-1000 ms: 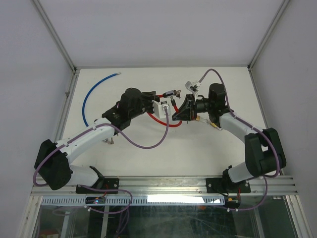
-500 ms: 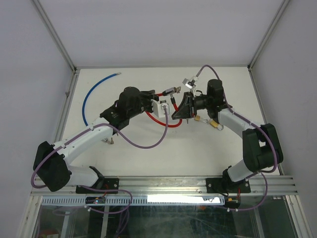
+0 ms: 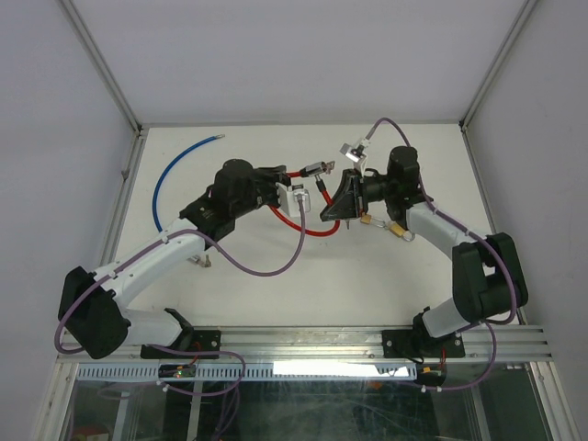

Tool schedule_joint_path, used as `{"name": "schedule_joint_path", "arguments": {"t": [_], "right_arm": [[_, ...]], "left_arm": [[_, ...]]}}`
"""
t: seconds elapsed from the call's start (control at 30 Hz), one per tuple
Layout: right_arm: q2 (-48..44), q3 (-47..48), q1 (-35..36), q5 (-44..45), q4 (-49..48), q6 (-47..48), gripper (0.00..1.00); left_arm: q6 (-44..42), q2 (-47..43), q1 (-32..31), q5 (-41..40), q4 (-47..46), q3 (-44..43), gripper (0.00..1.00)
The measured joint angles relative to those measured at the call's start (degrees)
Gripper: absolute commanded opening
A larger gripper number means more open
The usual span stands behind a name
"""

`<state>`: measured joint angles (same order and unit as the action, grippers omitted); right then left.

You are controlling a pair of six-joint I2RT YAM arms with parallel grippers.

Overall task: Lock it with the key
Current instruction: Lock the lock.

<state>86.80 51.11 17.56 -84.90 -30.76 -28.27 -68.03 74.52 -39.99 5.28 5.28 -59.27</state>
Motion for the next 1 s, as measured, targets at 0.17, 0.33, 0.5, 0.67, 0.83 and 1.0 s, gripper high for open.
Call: {"name": "schedule_joint_path", "arguments": {"t": [0.17, 0.33, 0.5, 0.67, 0.83, 1.0], "right_arm": [[-2.10, 3.30, -0.04, 0.20, 13.68, 10.16, 0.00], [-2.67, 4.59, -0.02, 1.11, 20.00, 15.21, 0.00], [-2.67, 4.59, 0.00, 3.72, 23.12, 18.78, 0.00], [-3.34, 1.75, 0.00, 8.04, 20.63, 24.61, 0.00], [-3.28, -6.03, -0.02, 12.28, 9.46, 27.45, 0.00], [-0.17, -6.99, -0.02, 15.34, 5.99, 33.14, 0.00]], "left_arm": [[1.46, -0.94, 0.74, 3.41, 0.96, -0.02, 0.00], [2.93, -1.01, 1.46, 5.77, 1.62, -0.50, 0.00], [3.26, -0.96, 1.86, 6.73, 2.80, -0.66, 0.00], [2.49, -0.26, 1.79, 6.71, 2.97, -0.66, 0.00], [0.92, 2.40, 0.28, 5.01, 3.34, -0.66, 0.00], [-0.35, 5.22, -0.55, 1.16, 2.49, -0.66, 0.00]]}}
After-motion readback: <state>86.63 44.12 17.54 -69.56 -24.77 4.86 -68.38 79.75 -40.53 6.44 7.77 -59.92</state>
